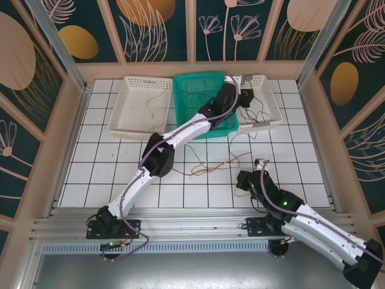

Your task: Untangle the cables

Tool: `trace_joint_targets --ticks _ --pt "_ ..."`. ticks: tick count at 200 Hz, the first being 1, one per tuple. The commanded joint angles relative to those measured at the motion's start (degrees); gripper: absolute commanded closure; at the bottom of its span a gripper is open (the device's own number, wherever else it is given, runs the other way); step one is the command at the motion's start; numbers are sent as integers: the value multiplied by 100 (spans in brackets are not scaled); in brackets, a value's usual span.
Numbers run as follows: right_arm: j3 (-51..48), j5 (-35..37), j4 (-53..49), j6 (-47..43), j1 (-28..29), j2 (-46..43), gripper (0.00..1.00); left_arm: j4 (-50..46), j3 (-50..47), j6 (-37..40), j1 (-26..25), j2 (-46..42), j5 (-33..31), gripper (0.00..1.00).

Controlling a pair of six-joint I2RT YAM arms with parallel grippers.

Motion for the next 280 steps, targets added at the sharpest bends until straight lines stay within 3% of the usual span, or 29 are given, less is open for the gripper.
trace_joint_targets --ticks 1,33,152,236,260,280 --pt "-35 111 -54 65 68 -79 100 1 1 -108 31 157 -43 92" --pt "-29 109 -54 69 75 -77 100 -59 34 -113 34 278 -4 79" --pt "167 181 -194 52 88 -76 100 -1139 292 430 137 -94 403 2" --pt "651 179 -256 -156 77 -44 100 -2169 3 1413 133 -1498 133 1" --pt "955 70 -239 -329 68 15 100 -2118 -638 1514 135 -2350 103 2" --pt "1235 5 -231 -495 51 163 100 -1736 -1805 1432 141 -3295 232 2"
